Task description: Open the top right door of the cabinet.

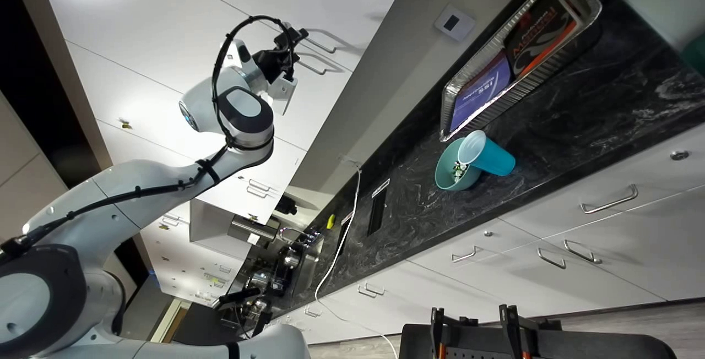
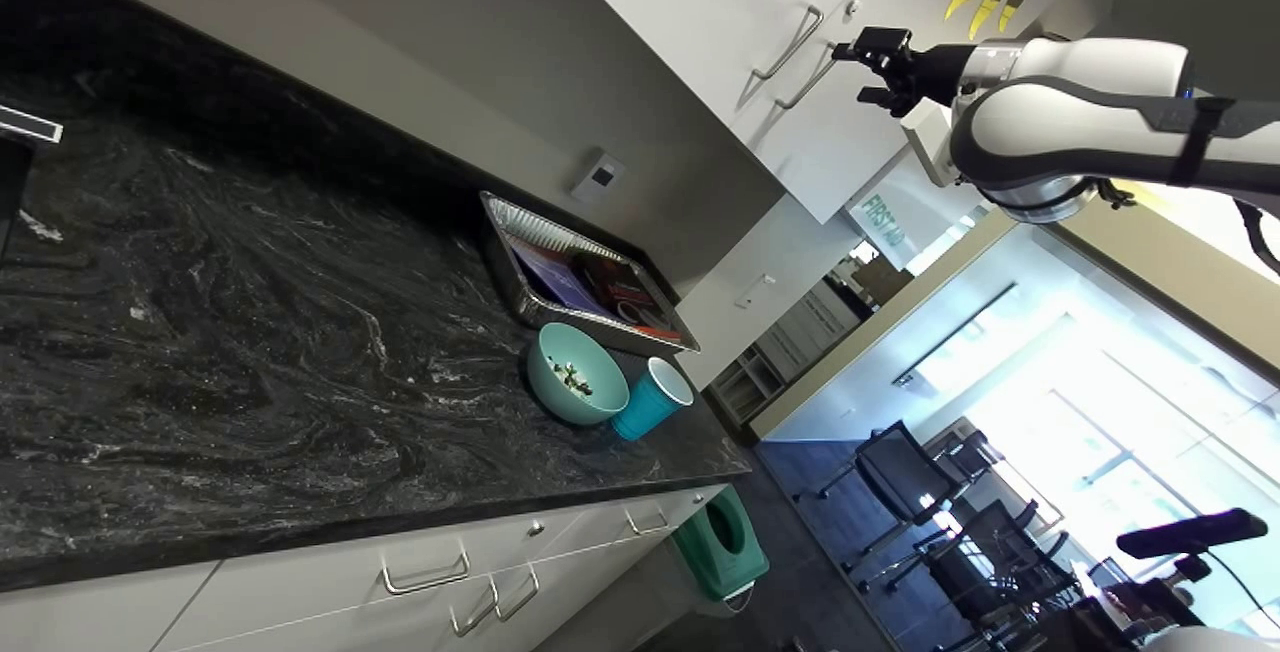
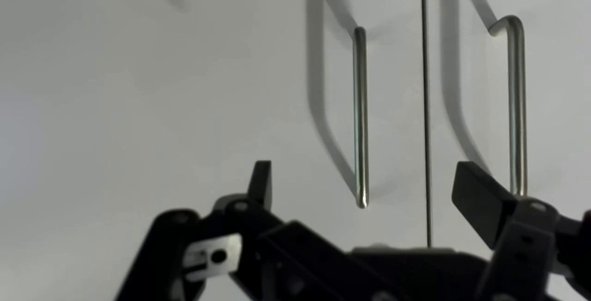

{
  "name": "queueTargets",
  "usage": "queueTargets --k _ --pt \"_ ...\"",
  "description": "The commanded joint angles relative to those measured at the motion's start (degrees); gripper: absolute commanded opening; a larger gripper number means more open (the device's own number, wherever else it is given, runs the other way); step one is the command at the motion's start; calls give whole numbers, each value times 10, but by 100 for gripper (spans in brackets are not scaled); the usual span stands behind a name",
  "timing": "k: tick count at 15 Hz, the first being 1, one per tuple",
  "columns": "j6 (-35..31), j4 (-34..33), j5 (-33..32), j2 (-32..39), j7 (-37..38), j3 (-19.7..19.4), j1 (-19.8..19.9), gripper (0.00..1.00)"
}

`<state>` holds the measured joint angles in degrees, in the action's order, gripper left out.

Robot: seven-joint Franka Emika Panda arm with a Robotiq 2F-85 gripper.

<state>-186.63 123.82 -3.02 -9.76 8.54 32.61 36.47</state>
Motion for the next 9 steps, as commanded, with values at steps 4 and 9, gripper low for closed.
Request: queueTargets --k 4,9 --pt "11 -40 -5 31 12 46 45 100" --pt "11 -50 -6 42 12 66 65 74"
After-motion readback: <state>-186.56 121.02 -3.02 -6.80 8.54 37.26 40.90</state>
